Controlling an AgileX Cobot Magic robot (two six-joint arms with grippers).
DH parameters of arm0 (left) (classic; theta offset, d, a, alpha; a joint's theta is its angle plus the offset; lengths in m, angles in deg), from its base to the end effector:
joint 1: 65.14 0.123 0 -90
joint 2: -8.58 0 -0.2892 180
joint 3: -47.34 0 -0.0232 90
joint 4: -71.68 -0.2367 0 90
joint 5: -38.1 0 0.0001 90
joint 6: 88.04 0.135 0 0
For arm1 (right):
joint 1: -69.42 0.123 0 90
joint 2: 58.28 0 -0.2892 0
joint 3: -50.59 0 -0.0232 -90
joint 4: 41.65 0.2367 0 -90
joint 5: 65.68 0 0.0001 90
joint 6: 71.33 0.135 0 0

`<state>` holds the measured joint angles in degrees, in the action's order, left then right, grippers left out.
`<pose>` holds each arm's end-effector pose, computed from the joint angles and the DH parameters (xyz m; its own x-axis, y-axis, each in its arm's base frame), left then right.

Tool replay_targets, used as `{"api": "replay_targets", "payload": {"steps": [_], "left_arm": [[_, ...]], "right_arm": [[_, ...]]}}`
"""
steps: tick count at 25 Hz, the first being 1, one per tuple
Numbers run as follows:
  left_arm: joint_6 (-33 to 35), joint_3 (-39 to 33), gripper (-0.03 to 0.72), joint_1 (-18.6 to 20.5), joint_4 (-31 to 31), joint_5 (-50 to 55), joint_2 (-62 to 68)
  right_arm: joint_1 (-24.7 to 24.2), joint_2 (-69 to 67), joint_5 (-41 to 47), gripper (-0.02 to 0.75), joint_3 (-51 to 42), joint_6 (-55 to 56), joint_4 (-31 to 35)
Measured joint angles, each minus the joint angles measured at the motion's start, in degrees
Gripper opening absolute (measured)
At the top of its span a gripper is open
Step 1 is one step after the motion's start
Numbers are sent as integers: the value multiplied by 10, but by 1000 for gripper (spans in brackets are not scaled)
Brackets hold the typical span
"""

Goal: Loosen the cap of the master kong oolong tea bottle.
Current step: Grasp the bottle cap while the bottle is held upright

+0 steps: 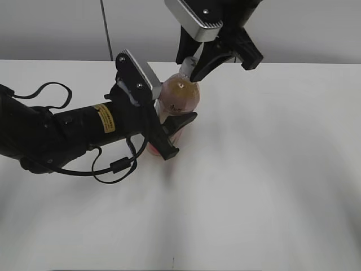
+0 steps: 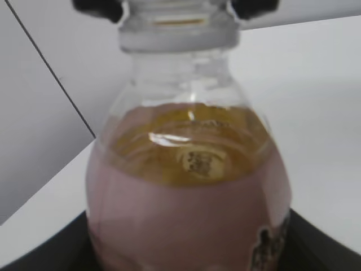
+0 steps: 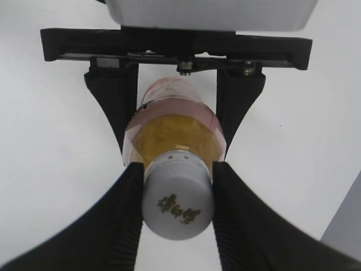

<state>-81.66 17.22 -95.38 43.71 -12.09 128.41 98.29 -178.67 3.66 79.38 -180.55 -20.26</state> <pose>0.3254 -0.2460 0.1516 0.1487 0.3723 -0.9161 0.7839 0.5204 0.3388 0.3524 0.2469 0.2701 0.7088 -0.6616 -0.2447 -0.6946 -0.5942 -0.4054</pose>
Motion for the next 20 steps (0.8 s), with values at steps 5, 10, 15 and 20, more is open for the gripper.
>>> {"api": "replay_targets", "payload": {"steps": [5,10,15,20], "left_arm": [[0,1,437,0,-1,-30,0],[0,1,437,0,-3,-48,0],[0,1,437,-1,-4,-48,0],[-2,1,437,-1,-3,-44,0]], "right_arm": [[0,16,2,281,0,-11,-2],[0,25,7,280,0,-13,-3],[0,25,8,279,0,-80,-3],[0,25,8,279,0,-183,-2]]}}
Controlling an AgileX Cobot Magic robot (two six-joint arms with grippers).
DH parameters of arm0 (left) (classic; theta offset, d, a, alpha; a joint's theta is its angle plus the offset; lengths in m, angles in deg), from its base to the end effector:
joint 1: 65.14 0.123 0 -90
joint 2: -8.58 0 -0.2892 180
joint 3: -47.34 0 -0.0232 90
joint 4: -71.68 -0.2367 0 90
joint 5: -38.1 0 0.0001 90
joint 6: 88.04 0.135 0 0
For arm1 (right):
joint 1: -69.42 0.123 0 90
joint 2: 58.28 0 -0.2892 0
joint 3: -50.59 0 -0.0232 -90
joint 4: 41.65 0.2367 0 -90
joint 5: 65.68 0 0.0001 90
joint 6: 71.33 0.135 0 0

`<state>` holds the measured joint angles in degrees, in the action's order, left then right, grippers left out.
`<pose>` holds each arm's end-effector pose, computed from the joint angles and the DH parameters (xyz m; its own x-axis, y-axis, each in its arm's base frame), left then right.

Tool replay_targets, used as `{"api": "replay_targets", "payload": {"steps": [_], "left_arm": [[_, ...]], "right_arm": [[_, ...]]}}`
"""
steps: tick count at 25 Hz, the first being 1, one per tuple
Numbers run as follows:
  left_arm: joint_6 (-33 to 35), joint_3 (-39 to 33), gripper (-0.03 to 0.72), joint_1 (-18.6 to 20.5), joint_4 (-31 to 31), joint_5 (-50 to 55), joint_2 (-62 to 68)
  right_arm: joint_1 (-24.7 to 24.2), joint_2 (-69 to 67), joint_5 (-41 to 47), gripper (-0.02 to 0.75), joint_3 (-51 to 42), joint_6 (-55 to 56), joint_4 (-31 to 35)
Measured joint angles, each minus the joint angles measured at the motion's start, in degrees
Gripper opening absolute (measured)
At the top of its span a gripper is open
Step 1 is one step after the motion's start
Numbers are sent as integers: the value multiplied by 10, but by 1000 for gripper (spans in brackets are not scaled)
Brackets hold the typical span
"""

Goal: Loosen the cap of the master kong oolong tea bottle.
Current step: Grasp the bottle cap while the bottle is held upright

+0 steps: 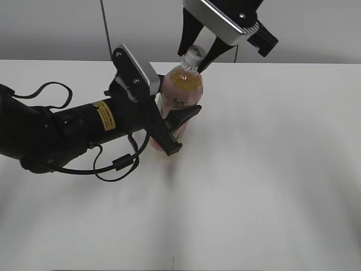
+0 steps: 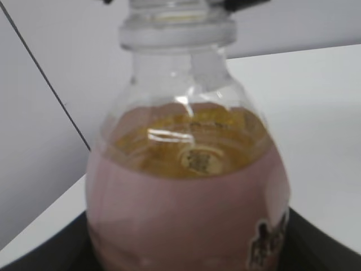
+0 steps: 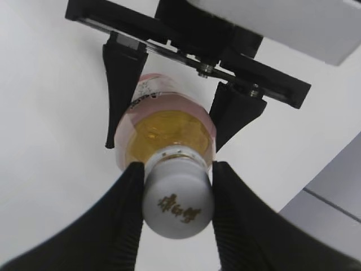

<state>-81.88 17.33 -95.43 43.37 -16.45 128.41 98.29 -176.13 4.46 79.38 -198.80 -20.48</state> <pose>0.3242 -0.2497 0.1617 0.1959 0.3117 -0.9298 0.7816 0.5230 0.3400 0.3449 0.2425 0.2881 0.8957 -0.4365 -0.0845 -0.4200 -0.7681 -0.4833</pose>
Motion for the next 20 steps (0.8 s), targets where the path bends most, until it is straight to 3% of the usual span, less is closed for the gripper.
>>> {"api": "replay_targets", "payload": {"steps": [5,20], "left_arm": [[0,0,437,0,0,-3,0],[-2,0,437,1,5,-19,0]], "right_arm": [[0,-1,-1,279,0,-72,1],[0,9,0,276,16,-84,-14]]}}
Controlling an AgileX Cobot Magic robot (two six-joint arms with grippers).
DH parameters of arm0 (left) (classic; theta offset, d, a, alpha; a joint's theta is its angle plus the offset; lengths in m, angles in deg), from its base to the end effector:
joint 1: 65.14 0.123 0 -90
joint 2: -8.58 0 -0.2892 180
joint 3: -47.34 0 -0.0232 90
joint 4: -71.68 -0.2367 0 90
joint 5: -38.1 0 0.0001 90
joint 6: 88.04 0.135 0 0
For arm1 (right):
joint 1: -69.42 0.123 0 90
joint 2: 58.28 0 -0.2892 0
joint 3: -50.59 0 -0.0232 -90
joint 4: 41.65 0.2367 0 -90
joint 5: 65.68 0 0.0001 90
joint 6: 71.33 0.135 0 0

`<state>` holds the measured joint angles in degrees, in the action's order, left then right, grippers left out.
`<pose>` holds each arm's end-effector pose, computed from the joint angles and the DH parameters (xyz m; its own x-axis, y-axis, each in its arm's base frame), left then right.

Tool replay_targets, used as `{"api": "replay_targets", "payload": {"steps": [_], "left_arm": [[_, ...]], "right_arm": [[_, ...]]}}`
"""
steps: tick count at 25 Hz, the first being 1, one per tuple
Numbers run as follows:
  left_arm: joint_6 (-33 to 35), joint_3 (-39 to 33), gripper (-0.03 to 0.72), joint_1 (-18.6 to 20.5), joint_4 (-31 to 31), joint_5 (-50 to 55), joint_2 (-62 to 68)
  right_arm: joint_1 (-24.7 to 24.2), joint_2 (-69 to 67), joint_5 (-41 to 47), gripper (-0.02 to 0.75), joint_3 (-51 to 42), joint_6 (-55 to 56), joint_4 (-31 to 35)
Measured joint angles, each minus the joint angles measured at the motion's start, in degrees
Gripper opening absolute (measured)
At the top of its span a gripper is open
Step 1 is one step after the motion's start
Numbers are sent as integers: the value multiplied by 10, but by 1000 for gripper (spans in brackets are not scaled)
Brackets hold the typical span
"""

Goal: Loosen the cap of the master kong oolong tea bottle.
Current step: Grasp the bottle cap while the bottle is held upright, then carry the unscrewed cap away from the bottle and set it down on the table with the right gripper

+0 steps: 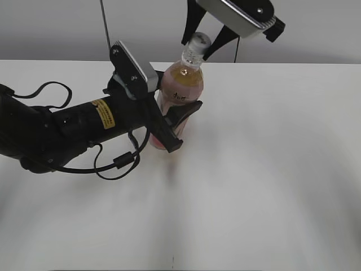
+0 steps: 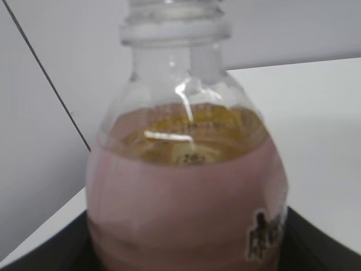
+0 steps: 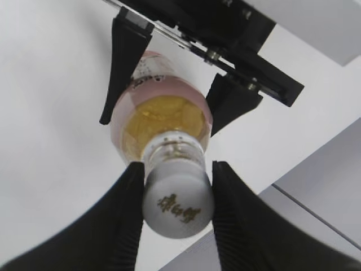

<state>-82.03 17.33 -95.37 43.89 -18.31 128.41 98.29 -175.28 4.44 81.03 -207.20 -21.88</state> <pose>0.3247 -0.2499 0.1662 0.2083 0.2828 -0.9363 0.7762 0.5347 0.3341 0.3463 0.2400 0.3015 0.9466 -0.3206 0.0347 -0.2605 -0.8235 -0.5040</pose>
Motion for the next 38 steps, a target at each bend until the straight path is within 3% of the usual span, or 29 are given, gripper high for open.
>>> {"api": "replay_targets", "payload": {"steps": [8,13,19,26,38], "left_arm": [[0,0,437,0,-3,-4,0],[0,0,437,0,-3,-4,0],[-7,0,437,0,-3,-4,0],[-76,0,437,0,0,-29,0],[-144,0,437,0,41,-54,0]], "right_arm": [[-1,4,0,275,12,32,-1],[-1,4,0,275,34,165,-18],[-6,4,0,275,38,322,-97],[-35,4,0,275,38,504,-97],[-53,4,0,275,33,953,-104]]}}
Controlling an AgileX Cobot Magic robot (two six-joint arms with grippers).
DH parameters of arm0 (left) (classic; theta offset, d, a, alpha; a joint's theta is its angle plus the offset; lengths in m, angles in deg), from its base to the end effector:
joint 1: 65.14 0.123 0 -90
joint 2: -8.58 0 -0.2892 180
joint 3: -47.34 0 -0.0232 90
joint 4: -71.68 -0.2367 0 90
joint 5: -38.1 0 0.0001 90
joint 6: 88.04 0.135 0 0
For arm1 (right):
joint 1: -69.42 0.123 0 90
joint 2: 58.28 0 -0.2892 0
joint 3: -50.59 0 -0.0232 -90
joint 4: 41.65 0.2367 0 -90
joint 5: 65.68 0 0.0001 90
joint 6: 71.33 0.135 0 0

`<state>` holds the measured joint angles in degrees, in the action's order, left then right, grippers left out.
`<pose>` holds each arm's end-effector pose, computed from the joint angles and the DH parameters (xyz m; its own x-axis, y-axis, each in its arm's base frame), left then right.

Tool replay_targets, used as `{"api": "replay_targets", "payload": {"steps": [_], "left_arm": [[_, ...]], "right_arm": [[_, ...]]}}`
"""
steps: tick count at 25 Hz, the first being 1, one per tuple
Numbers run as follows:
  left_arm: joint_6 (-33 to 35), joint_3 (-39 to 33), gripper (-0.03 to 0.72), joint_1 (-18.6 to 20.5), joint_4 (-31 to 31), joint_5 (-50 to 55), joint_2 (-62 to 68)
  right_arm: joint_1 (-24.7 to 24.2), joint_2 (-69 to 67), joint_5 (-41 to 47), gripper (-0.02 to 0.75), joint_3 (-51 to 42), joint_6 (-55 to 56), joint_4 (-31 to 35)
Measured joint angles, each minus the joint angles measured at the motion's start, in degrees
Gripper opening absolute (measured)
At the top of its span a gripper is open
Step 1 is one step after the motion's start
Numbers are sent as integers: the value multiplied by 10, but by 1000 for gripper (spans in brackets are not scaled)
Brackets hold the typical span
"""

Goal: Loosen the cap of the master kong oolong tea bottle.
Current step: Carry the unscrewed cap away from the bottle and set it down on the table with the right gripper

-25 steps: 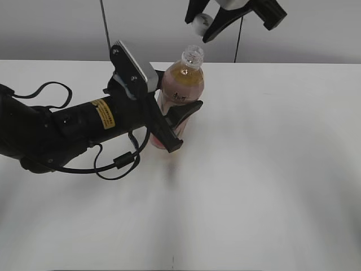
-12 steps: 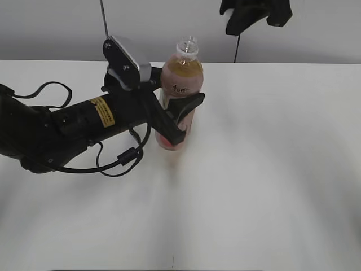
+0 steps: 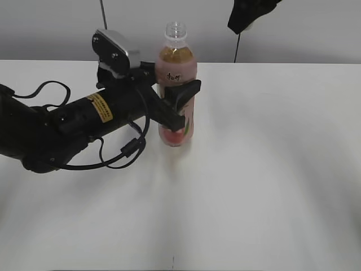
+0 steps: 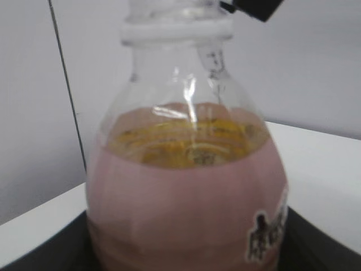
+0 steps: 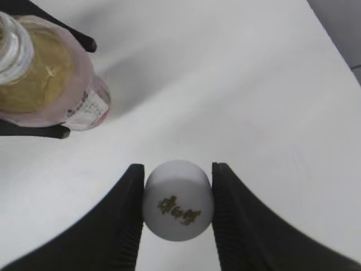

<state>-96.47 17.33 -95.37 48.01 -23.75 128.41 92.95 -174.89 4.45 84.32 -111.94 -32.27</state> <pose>0.3294 -0.2472 0.1805 0.0421 0.0369 -0.9984 0.7756 0.6288 0.0559 0.3791 0.1877 0.3153 -0.3690 -0.8152 -0.4464 -0.8596 0.4820 -0.1697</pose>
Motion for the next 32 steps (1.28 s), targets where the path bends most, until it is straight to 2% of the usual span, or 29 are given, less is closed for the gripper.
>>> {"api": "replay_targets", "payload": {"steps": [7,16,32], "left_arm": [[-9,0,437,0,64,1,0],[-13,0,437,0,68,36,8],[13,0,437,0,48,-14,70]], "right_arm": [[-1,0,0,275,-49,123,-34],[-4,-4,0,275,-154,177,-48],[-35,-95,-23,275,-171,209,-27]]}}
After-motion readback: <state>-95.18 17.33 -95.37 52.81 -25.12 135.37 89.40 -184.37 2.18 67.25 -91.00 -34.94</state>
